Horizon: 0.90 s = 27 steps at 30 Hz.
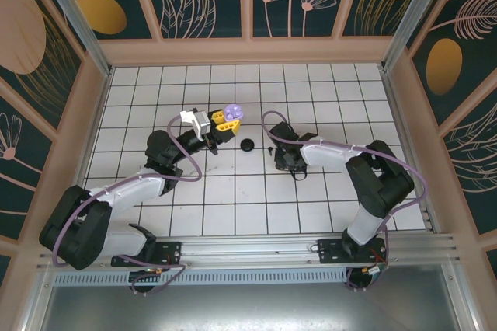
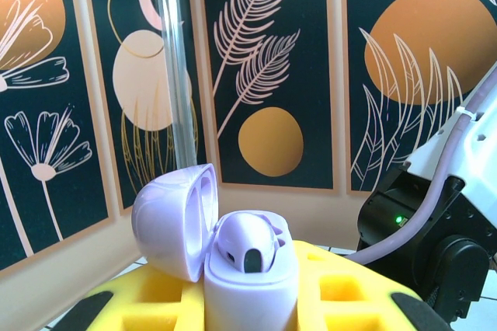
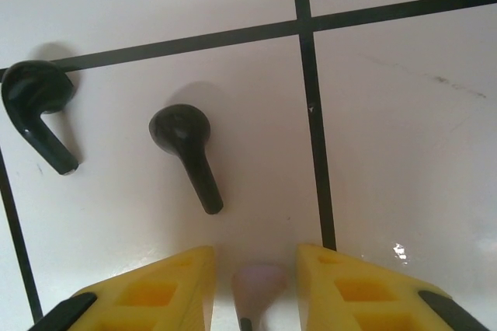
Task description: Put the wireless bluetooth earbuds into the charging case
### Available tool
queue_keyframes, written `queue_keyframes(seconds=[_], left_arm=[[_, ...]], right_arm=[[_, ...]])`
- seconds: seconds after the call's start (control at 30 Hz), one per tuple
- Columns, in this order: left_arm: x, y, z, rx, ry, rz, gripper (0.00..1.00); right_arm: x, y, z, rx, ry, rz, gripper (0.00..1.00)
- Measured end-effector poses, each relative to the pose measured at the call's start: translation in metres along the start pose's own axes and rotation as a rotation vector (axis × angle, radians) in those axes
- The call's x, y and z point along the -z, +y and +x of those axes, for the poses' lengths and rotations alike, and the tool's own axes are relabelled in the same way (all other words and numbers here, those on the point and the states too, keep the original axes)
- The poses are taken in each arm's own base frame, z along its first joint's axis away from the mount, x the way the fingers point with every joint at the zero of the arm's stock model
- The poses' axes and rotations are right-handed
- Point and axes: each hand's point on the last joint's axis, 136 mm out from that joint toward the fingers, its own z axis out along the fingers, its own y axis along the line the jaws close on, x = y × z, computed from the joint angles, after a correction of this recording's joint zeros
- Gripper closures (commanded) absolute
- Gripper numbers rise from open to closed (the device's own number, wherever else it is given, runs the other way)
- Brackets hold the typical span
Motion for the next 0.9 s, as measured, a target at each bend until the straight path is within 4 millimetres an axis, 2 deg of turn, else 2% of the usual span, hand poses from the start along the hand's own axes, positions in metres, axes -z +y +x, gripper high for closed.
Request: queue_keyframes(seconds=[0.5,0.9], left_arm=[[-0.0001,-0.0003,-0.0006,0.006,-0.002,0.001,1.00],[0.0000,-0.0001,-0.0006,0.006,-0.002,0.001,1.00]], right_arm=[[-0.0020,0.0005,0.0010,0.015,-0.008,0.019,0.69],[-0.0023,0.0021,-0.0003,0.020,-0.010,0.013,0.78]])
